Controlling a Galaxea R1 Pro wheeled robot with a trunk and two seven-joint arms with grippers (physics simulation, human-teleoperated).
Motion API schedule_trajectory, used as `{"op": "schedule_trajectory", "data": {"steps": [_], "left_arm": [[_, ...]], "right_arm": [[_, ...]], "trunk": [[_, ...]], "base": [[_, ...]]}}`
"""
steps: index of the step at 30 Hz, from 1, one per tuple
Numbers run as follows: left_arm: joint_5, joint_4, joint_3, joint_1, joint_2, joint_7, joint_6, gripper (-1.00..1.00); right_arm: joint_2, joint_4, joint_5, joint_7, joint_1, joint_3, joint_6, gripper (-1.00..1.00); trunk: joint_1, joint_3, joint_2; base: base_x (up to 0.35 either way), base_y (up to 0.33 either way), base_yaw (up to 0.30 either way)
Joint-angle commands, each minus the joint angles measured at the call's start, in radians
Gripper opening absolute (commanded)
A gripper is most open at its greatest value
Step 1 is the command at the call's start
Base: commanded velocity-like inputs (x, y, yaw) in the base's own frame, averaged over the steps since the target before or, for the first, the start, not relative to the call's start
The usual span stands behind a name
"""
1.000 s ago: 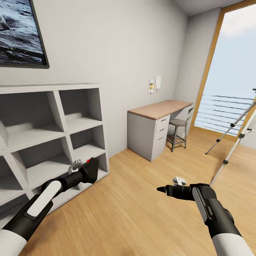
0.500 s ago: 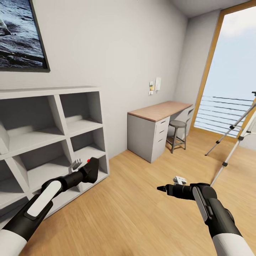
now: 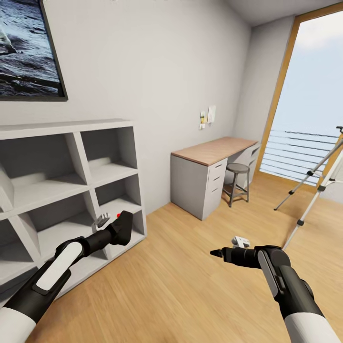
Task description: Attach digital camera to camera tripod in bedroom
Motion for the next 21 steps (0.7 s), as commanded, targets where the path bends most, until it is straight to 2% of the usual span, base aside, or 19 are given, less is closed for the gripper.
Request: {"op": "schedule_trajectory", "data": {"steps": [1,21], "left_arm": [[0.011,-0.002,-0.002,-0.001,0.001,0.009,-0.001,-1.00],[0.011,-0.002,-0.002,-0.001,0.001,0.007,-0.002,-1.00]], "right_arm": [[0.000,0.001,-0.008,-0.004,-0.001,0.000,0.007,1.00],[0.002,0.008,-0.012,-0.012,-0.001,0.002,0.005,1.00]], "trunk": [[-0.004,0.002,0.007],[-0.081,0.065,0.147]], "base": [[0.000,0.000,0.000],[0.000,0.000,0.000]]}}
